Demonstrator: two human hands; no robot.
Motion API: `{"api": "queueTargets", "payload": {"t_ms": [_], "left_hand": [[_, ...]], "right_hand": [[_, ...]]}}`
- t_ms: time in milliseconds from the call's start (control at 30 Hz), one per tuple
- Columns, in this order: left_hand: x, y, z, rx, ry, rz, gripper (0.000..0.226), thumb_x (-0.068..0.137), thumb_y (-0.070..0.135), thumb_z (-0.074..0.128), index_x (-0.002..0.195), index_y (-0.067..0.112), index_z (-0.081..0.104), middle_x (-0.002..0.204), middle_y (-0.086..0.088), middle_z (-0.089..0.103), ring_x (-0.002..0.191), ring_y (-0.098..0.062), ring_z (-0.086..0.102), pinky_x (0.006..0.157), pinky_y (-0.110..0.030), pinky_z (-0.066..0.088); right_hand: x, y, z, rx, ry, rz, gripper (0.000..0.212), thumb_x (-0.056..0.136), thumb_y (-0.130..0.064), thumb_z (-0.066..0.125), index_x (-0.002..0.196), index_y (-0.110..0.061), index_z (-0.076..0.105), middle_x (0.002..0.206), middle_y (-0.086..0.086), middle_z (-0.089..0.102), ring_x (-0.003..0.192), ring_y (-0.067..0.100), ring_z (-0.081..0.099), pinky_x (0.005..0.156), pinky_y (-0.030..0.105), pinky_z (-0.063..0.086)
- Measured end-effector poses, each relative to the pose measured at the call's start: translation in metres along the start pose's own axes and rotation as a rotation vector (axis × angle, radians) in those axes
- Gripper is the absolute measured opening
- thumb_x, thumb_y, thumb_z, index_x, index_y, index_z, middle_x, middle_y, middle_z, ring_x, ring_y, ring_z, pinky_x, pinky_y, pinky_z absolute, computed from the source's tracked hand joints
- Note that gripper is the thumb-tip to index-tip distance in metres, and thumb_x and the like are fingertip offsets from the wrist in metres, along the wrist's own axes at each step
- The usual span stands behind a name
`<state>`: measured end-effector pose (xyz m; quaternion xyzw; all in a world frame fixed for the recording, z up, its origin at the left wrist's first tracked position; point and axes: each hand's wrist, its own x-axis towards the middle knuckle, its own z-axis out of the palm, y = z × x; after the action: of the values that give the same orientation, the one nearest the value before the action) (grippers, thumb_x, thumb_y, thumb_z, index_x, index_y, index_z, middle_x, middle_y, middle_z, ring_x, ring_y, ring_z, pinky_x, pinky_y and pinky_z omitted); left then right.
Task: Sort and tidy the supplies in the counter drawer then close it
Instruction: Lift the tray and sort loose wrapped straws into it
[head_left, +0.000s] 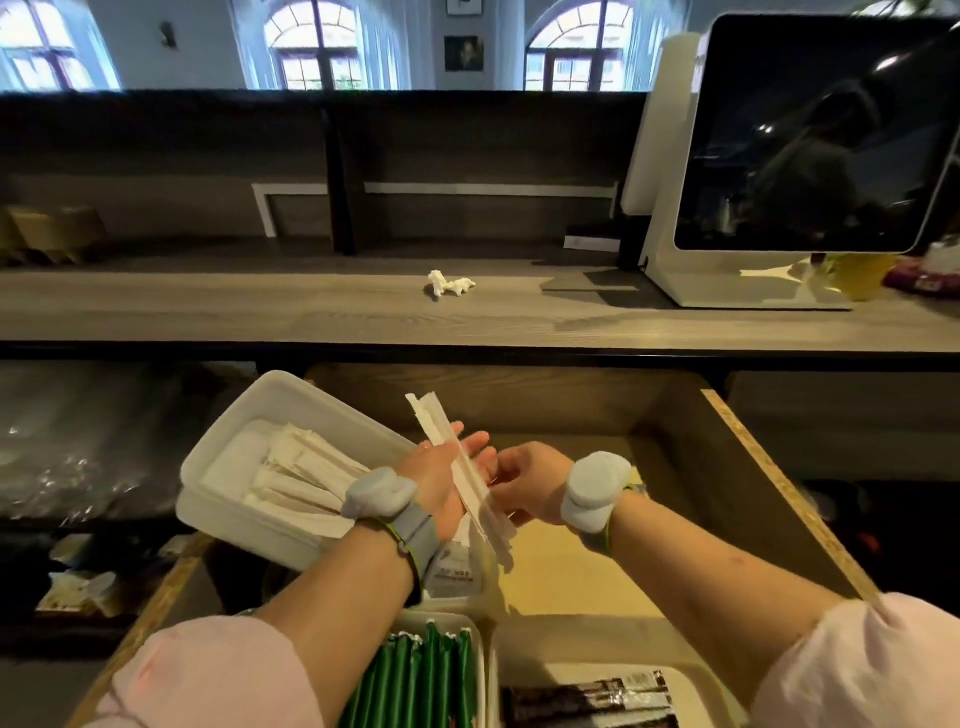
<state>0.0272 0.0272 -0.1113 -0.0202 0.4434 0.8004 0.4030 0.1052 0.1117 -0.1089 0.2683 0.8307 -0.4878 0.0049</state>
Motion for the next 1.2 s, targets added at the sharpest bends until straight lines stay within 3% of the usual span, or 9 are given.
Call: {"api": "queueTargets", "payload": {"t_ms": [133, 267, 400, 500, 567, 633, 800, 1000, 1200], "left_hand": [[-0.003, 0.033, 0.000, 0.027, 0.070, 0.140, 0.018, 0.101, 0.003, 0.031, 0.108, 0.012, 0.045, 0.080, -0.008, 0.051, 0.081, -0.024, 0.057, 0.077, -0.045, 0.047], [-0.004, 0.060, -0.011, 0.207, 0.117, 0.184, 0.027, 0.101, 0.001, 0.031, 0.085, 0.017, 0.046, 0.093, -0.006, 0.062, 0.104, -0.024, 0.053, 0.098, -0.046, 0.039], [-0.015, 0.099, -0.027, 0.647, 0.267, 0.300, 0.027, 0.097, 0.009, 0.043, 0.121, 0.005, 0.054, 0.109, -0.012, 0.061, 0.102, -0.028, 0.057, 0.091, -0.037, 0.043], [-0.041, 0.134, -0.035, 0.908, 0.382, 0.570, 0.050, 0.096, 0.006, 0.044, 0.145, 0.012, 0.037, 0.137, -0.010, 0.050, 0.125, -0.030, 0.050, 0.098, -0.034, 0.041], [-0.055, 0.147, -0.041, 0.980, 0.307, 0.691, 0.049, 0.097, 0.007, 0.043, 0.143, 0.021, 0.041, 0.131, -0.002, 0.055, 0.108, -0.019, 0.058, 0.089, -0.030, 0.049], [-0.062, 0.152, -0.047, 1.126, 0.296, 0.697, 0.043, 0.097, 0.011, 0.043, 0.137, 0.028, 0.048, 0.122, 0.002, 0.058, 0.081, -0.006, 0.055, 0.068, -0.022, 0.048], [-0.050, 0.155, -0.059, 1.533, 0.384, 0.573, 0.050, 0.094, 0.011, 0.046, 0.142, 0.027, 0.042, 0.143, -0.008, 0.048, 0.122, -0.030, 0.053, 0.094, -0.037, 0.046], [-0.038, 0.164, -0.083, 1.685, 0.390, 0.299, 0.054, 0.094, 0.014, 0.048, 0.146, 0.022, 0.034, 0.149, -0.013, 0.041, 0.130, -0.036, 0.045, 0.107, -0.043, 0.038], [-0.048, 0.167, -0.073, 1.589, 0.449, 0.485, 0.039, 0.087, 0.006, 0.057, 0.126, 0.011, 0.057, 0.124, -0.016, 0.062, 0.112, -0.036, 0.058, 0.094, -0.041, 0.046]], "right_hand": [[0.003, -0.018, 0.013, 0.139, 0.088, -0.086, 0.020, 0.090, -0.013, 0.059, 0.107, -0.009, 0.067, 0.092, 0.007, 0.065, 0.081, 0.017, 0.059, 0.069, 0.029, 0.054], [0.001, -0.041, 0.032, 0.275, -0.101, -0.103, 0.024, 0.098, -0.021, 0.049, 0.119, -0.013, 0.056, 0.096, 0.014, 0.065, 0.078, 0.022, 0.063, 0.064, 0.029, 0.050], [0.021, -0.060, 0.062, 0.034, 0.012, -0.216, 0.015, 0.099, -0.013, 0.041, 0.102, -0.012, 0.056, 0.068, 0.000, 0.053, 0.056, 0.010, 0.050, 0.053, 0.022, 0.041], [0.041, -0.069, 0.077, -0.031, 0.012, -0.197, 0.014, 0.100, -0.014, 0.037, 0.092, -0.018, 0.049, 0.070, -0.002, 0.047, 0.061, 0.011, 0.045, 0.062, 0.026, 0.040], [0.050, -0.068, 0.088, -0.221, 0.016, -0.210, 0.011, 0.099, -0.017, 0.038, 0.092, -0.018, 0.047, 0.084, 0.005, 0.052, 0.074, 0.017, 0.047, 0.075, 0.032, 0.041], [0.047, -0.065, 0.097, -0.462, 0.032, -0.240, 0.010, 0.097, -0.021, 0.044, 0.100, -0.016, 0.052, 0.102, 0.012, 0.060, 0.085, 0.021, 0.048, 0.079, 0.032, 0.039], [0.028, -0.059, 0.087, -0.566, 0.082, -0.268, 0.032, 0.092, -0.030, 0.053, 0.123, -0.023, 0.057, 0.124, 0.006, 0.061, 0.113, 0.028, 0.058, 0.097, 0.034, 0.045], [0.026, -0.032, 0.053, -0.573, 0.261, -0.032, 0.021, 0.090, -0.028, 0.047, 0.100, -0.013, 0.058, 0.105, 0.010, 0.066, 0.091, 0.031, 0.063, 0.075, 0.034, 0.052], [0.018, -0.009, 0.035, -0.143, 0.172, 0.145, 0.041, 0.098, -0.035, 0.039, 0.115, -0.003, 0.060, 0.085, 0.009, 0.058, 0.078, 0.024, 0.055, 0.074, 0.033, 0.047]]}}
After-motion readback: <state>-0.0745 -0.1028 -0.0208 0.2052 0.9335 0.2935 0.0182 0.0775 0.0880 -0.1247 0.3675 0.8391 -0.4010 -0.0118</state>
